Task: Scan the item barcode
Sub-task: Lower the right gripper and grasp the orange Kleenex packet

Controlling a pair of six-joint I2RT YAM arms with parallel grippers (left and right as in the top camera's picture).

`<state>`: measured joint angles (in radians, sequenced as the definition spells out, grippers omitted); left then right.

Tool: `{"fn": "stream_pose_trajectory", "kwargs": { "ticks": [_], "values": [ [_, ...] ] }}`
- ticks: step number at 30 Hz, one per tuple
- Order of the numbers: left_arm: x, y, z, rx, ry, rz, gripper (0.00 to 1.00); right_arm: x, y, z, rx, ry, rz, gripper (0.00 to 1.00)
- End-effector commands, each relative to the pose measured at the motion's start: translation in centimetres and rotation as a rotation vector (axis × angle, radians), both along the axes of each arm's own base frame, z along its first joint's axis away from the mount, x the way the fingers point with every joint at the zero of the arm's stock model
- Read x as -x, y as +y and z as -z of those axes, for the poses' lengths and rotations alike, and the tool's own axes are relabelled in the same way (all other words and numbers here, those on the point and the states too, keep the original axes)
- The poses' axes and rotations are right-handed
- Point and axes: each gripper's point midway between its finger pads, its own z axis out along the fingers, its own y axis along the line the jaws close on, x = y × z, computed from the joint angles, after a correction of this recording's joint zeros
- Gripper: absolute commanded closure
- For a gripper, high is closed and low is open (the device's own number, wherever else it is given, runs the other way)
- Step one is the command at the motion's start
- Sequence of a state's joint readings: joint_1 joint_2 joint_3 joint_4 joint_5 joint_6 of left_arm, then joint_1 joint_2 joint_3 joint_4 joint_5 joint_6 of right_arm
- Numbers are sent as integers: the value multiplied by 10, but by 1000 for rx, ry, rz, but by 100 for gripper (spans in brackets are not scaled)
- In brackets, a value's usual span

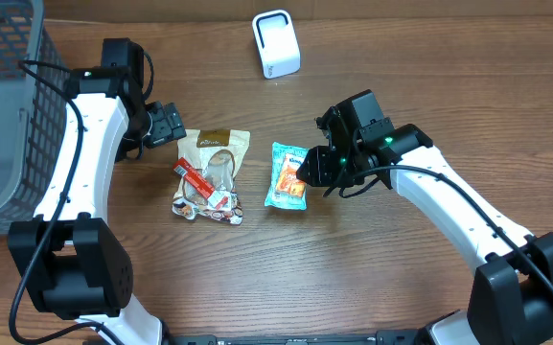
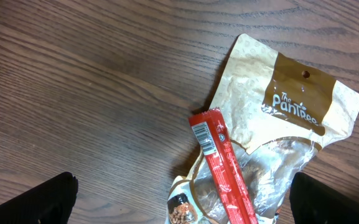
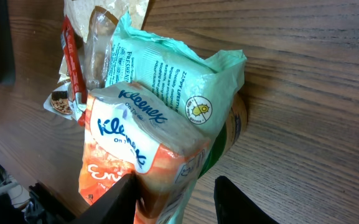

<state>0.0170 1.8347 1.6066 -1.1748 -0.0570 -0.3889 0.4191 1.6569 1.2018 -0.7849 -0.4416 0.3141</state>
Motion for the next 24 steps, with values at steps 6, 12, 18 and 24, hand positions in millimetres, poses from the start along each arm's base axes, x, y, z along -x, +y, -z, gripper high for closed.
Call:
{"fn": "stream_pose_trajectory", "kwargs": {
  "ticks": [6, 12, 18, 24],
  "values": [
    [-4, 2, -7, -8, -23, 13, 0, 1, 1, 4, -4, 10, -3, 60],
    [-4, 2, -7, -8, -23, 13, 0, 2, 1, 7, -3, 11, -3, 62],
    [-4, 2, -7, -8, -23, 13, 1, 3, 1, 10, -6, 8, -3, 67],
    [-4, 2, -7, -8, -23, 12, 0, 4, 8, 4, -54, 9, -23, 92]
  ]
}}
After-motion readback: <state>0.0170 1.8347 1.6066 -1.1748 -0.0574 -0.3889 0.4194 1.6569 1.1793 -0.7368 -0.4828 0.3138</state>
